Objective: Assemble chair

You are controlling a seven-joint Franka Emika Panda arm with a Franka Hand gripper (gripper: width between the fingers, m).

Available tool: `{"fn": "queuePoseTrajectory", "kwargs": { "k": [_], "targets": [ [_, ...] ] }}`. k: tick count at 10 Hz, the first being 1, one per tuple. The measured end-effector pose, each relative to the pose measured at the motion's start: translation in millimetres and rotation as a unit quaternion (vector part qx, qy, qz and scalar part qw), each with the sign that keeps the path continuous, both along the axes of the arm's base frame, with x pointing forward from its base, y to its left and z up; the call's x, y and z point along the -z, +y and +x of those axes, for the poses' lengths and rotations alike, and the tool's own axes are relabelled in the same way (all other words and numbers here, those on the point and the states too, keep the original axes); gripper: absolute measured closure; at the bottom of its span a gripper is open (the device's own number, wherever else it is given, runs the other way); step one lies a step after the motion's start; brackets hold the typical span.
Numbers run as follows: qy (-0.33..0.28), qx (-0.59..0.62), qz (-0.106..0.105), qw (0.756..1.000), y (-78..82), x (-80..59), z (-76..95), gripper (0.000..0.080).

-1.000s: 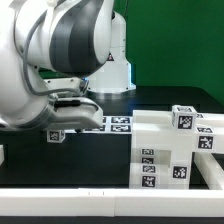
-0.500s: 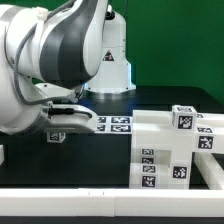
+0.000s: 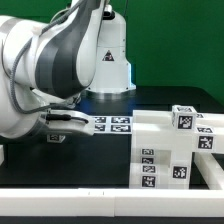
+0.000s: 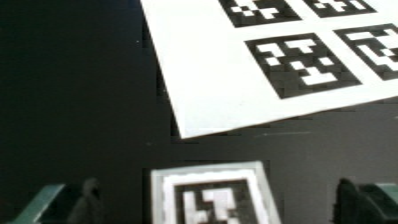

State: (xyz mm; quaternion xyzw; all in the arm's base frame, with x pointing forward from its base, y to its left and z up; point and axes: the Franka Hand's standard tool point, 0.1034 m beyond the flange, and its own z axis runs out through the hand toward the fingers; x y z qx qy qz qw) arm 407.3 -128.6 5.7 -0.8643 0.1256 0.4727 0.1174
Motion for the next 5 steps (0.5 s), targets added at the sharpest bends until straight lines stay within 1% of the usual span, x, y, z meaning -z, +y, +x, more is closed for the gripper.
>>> {"fn": "queuePoseTrajectory", "kwargs": {
  "k": [1, 3, 4, 5],
  "targets": [
    [0.0, 0.0, 0.0, 1.0, -0.2, 0.0, 0.0, 0.015],
    [0.0, 0.0, 0.0, 1.0, -0.3, 0.0, -0.1, 0.0406],
    [0.0, 0.0, 0.0, 1.0, -0.4, 0.0, -0.1, 0.0406],
    [-0.006, -0.002, -0.002, 1.0, -0.1, -0.7, 3.1, 0.0521]
  ]
}}
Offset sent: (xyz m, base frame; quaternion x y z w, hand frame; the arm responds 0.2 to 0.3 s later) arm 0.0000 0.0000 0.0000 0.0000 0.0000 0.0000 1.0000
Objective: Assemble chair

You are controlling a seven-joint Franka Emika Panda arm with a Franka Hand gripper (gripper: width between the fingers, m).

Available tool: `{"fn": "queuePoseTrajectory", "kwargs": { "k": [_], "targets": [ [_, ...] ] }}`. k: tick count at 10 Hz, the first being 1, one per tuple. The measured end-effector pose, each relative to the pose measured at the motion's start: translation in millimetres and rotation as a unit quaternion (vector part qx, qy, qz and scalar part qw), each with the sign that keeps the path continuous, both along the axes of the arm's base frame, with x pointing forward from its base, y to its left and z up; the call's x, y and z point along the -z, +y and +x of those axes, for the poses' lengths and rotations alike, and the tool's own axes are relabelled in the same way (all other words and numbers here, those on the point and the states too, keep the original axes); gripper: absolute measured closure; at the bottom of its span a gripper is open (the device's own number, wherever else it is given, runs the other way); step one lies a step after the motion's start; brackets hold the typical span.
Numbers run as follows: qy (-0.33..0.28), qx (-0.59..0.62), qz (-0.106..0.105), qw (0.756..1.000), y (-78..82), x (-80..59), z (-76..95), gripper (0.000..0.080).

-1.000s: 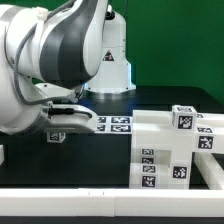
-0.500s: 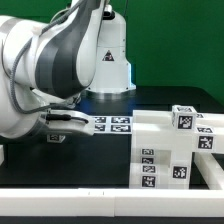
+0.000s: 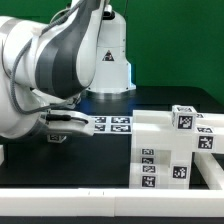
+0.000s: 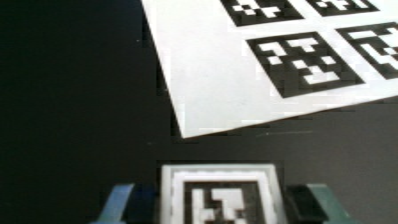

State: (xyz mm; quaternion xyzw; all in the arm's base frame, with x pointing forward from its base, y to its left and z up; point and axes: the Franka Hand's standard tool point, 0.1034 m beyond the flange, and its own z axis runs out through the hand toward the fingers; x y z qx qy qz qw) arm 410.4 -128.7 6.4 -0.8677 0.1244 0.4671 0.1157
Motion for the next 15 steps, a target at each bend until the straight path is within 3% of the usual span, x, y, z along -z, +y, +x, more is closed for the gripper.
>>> {"fn": "queuePoseTrajectory", "kwargs": {
  "k": [3, 4, 5, 6, 8, 12, 14, 15],
  "targets": [
    [-0.054, -0.014, -0.008, 0.998, 13.6, -24.0, 18.8, 0.0521],
    [-0.09, -0.021, -0.014, 0.996, 19.8, -37.5, 33.1, 0.0521],
    [-0.139, -0.027, -0.019, 0.99, 28.6, -62.3, 43.8, 0.0521],
    [-0.161, -0.023, -0.018, 0.987, 32.2, -76.5, 42.6, 0.0521],
    [-0.221, -0.022, -0.042, 0.974, 28.7, -70.6, 38.6, 0.052],
    [-0.329, -0.02, -0.09, 0.94, 26.3, -75.0, 48.3, 0.0519],
    [-0.395, -0.027, -0.099, 0.913, 59.3, -111.0, 75.4, 0.0519],
    [-0.41, -0.02, -0.103, 0.906, 72.8, -122.8, 79.2, 0.0519]
  ]
}}
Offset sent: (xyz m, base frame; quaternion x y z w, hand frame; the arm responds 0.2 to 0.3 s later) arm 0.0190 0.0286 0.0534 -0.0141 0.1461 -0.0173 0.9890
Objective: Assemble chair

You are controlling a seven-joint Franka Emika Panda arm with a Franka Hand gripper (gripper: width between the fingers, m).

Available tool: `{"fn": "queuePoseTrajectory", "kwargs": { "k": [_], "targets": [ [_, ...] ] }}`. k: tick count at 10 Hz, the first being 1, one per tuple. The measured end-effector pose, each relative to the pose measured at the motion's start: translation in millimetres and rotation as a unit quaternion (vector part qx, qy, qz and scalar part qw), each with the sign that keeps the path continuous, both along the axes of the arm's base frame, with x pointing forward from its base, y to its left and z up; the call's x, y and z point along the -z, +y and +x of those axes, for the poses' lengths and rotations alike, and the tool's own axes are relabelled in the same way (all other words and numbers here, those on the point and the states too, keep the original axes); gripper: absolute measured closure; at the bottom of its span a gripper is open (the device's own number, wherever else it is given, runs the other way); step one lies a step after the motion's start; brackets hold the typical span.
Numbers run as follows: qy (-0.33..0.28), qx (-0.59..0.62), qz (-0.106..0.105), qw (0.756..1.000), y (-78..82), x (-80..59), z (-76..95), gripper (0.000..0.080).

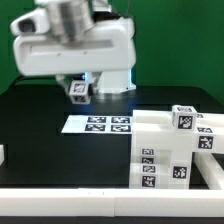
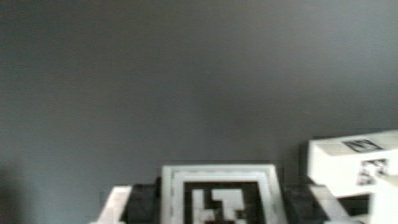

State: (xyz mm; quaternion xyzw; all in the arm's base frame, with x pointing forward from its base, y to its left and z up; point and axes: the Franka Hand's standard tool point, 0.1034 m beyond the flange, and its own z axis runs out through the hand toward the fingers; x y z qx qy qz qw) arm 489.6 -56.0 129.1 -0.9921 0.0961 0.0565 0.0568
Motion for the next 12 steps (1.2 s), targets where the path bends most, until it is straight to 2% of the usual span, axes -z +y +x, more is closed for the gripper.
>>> {"fn": "queuePoseTrajectory", "kwargs": {
  "k": [1, 2, 3, 5, 6, 7, 8, 9, 10, 12],
  "targets": [
    [-0.047, 0.002, -0.011, 0.999, 8.0, -9.7, 8.1, 0.0519],
    [-0.086, 0.001, -0.024, 0.996, 2.6, -6.0, 5.9, 0.0519],
    [-0.098, 0.004, -0.032, 0.995, 0.0, -2.2, 2.8, 0.0519],
    [-0.162, 0.013, -0.06, 0.985, -3.5, -4.5, 9.8, 0.0519],
    [-0.215, 0.022, -0.074, 0.974, 11.2, -14.1, 18.6, 0.0519],
    [-0.224, 0.024, -0.067, 0.972, 38.4, -17.7, 20.7, 0.0519],
    [-0.218, 0.025, -0.052, 0.974, 70.3, -24.8, 28.9, 0.0519],
    [-0.228, 0.013, -0.047, 0.973, 94.6, -33.8, 38.7, 0.0519],
    [-0.234, 0.002, -0.046, 0.971, 103.5, -34.9, 39.7, 0.0519],
    [-0.233, 0.003, -0.047, 0.971, 101.3, -34.1, 39.2, 0.0519]
  ]
}}
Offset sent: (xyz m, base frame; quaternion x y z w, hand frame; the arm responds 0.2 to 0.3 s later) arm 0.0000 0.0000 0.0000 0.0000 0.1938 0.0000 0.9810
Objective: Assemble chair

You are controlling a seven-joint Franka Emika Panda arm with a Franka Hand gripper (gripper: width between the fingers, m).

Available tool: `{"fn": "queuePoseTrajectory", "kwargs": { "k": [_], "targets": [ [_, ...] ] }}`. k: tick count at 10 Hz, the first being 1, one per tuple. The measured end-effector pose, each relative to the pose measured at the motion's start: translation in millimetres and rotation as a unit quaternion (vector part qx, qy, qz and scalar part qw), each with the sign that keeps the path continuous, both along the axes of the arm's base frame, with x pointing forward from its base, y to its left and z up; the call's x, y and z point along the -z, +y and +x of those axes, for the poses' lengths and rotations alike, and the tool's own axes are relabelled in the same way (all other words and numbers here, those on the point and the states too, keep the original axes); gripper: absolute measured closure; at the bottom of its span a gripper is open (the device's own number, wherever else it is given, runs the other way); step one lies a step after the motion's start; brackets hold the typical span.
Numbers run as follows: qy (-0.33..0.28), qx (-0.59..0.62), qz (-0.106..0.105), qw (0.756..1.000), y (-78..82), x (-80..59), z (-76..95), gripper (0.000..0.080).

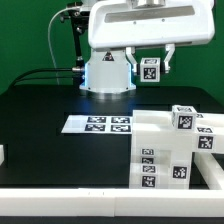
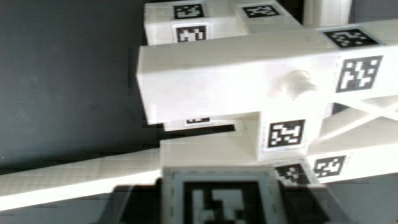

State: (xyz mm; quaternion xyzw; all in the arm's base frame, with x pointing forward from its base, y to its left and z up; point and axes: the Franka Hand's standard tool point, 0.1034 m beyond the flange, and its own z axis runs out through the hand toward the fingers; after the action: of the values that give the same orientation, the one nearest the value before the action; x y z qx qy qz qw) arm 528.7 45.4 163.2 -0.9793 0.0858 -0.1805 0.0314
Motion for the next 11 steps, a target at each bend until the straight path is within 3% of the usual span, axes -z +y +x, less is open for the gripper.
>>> {"fn": "queuePoseTrajectory", "kwargs": {
  "k": [2, 3, 6, 10, 11],
  "targets": [
    [-0.001, 0.004, 0.002, 1.0, 4.7, 1.3, 0.1, 0.0519],
    [-0.011, 0.002, 0.0, 1.0, 21.7, 5.3, 2.3, 0.0519],
    [-0.041, -0.03, -0.024, 0.998, 41.2, 24.0, 14.4, 0.0519],
    [-0.041, -0.033, -0.026, 0.998, 41.4, 26.1, 13.8, 0.0519],
    [-0.042, -0.041, -0.03, 0.998, 49.2, 33.1, 11.3, 0.0519]
  ]
}}
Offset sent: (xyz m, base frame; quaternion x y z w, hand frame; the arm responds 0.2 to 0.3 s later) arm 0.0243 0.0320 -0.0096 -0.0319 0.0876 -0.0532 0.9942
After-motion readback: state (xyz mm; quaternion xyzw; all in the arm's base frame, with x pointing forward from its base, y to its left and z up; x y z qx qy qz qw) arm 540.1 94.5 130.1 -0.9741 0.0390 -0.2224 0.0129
